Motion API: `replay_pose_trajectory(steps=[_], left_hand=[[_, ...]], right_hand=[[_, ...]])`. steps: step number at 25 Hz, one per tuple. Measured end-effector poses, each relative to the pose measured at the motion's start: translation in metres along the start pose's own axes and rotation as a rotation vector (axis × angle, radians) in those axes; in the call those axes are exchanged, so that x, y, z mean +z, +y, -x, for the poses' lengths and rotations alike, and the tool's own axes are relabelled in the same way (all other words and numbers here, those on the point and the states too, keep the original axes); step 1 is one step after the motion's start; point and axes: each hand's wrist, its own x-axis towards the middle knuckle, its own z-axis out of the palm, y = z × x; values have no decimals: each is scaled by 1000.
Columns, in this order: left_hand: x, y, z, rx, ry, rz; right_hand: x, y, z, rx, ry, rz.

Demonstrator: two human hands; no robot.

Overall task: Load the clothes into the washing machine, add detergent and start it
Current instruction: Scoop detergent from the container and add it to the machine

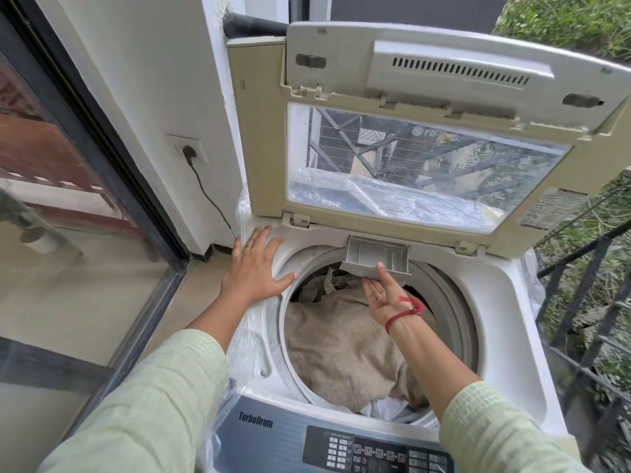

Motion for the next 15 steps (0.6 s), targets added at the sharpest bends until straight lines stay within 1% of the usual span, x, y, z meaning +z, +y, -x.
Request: replay_pose_trajectory(steps=[3,5,6,8,9,10,11,13,14,15], left_hand=[[0,0,-1,0,-4,-6],[-1,0,-1,0,-16,-16],[-1,0,0,0,-21,-25],[-2,0,-1,4,-27,-37],[-2,0,0,5,-29,-38],[-3,1,0,5,-29,-36],[-3,2,0,5,-29,-30],[-4,2,0,9,-25,-22],[-4,2,0,14,-27,-27],[-5,2,1,19,-35,-36]], right_hand=[[0,-4,2,7,-14,7],[-3,-11,4,70,-25,116],[-6,-14,6,133,-56,258],[-11,-16,19,244,-121,710],[-14,-14,27,193,-117,953],[-20,-9,36,21,-93,1176],[-27,-4,46,-238,-75,1371],[-46,10,69,-806,-97,1694],[-55,18,83,-1051,-133,1792],[-63,24,98,-1222,-182,1833]])
